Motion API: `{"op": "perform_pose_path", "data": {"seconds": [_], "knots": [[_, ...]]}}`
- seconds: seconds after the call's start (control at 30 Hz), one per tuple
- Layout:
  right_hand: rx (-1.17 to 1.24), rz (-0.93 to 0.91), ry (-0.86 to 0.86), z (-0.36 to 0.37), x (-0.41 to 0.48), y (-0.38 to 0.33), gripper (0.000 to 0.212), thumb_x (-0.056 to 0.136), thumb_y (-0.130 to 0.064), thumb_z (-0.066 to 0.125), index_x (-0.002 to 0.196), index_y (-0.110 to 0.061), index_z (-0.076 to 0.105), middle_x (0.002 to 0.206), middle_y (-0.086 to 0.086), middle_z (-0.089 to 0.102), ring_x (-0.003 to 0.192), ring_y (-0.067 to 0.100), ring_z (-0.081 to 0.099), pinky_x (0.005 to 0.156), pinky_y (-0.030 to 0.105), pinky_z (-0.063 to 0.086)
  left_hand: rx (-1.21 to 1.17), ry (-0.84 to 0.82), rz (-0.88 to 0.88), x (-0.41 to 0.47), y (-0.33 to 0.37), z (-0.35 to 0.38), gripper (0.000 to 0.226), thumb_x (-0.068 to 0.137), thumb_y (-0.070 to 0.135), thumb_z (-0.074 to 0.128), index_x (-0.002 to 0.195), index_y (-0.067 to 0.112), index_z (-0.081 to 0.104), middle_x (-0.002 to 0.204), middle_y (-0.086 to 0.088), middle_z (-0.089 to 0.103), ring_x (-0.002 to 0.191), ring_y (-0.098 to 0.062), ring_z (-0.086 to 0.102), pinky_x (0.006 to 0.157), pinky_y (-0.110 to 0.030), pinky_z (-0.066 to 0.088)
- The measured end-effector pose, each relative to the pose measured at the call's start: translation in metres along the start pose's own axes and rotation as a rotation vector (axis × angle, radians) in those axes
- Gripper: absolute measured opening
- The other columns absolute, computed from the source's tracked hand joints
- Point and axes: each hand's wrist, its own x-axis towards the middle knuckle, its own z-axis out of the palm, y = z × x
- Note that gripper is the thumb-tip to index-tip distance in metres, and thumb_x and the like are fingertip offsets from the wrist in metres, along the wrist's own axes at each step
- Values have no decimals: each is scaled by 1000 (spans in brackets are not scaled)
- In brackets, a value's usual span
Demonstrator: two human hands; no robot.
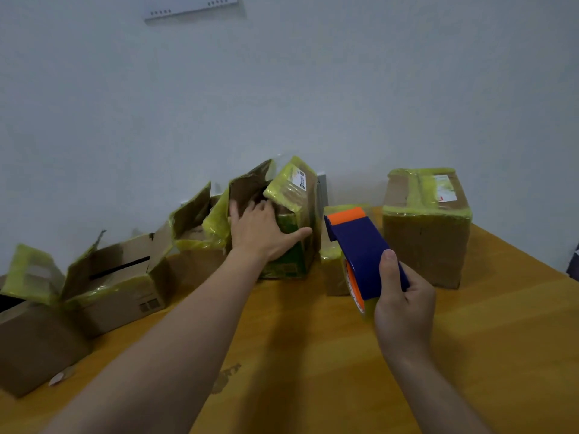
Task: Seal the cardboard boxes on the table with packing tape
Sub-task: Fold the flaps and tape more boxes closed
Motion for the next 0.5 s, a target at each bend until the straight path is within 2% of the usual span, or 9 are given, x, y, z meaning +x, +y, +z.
{"op": "perform_pose_path", "data": {"seconds": [0.07, 0.1, 0.17, 0.23, 0.3, 0.5], "knots": [[3, 6, -8, 4, 0, 0, 34, 97, -47, 45, 91, -23, 68, 83, -5, 71, 77, 20, 65, 57, 31, 51, 23, 4, 22, 2, 0, 0, 108, 71, 103, 21, 129, 22, 63, 129, -3, 68, 126, -26, 59, 119, -51, 29], [3, 9, -10, 5, 0, -1, 33, 97, -47, 45, 91, -24, 68, 83, -5, 71, 77, 18, 65, 58, 32, 51, 28, 15, 30, 1, 1, -1, 104, 73, 102, 19, 125, 24, 66, 126, -2, 69, 122, -27, 60, 114, -51, 34], [-3, 7, -12, 8, 0, -2, 33, 97, -48, 45, 91, -24, 68, 83, -6, 71, 76, 16, 65, 58, 31, 51, 39, 36, 49, -3, 3, -2, 94, 81, 96, 20, 119, 26, 70, 127, -1, 67, 124, -29, 57, 110, -54, 35], [0, 1, -15, 10, -1, -6, 35, 96, -48, 45, 91, -23, 68, 83, -5, 71, 73, 13, 65, 54, 24, 51, 43, 60, 70, -12, 4, -3, 79, 91, 85, 25, 106, 23, 72, 124, -2, 66, 120, -29, 56, 106, -53, 37], [9, -8, -19, 12, -2, -10, 36, 96, -49, 45, 95, -21, 69, 83, -4, 71, 72, 10, 65, 52, 18, 49, 52, 78, 91, -22, 4, -6, 75, 96, 79, 24, 96, 21, 72, 118, -3, 67, 115, -29, 58, 102, -52, 42], [17, -68, -47, 18, -9, -35, 42, 98, -48, 46, 96, -13, 69, 78, 0, 69, 68, 9, 62, 51, 15, 46, 16, 139, 141, -75, -5, -25, 78, 94, 84, 20, 103, 26, 72, 113, 2, 67, 106, -24, 58, 92, -45, 44]]}}
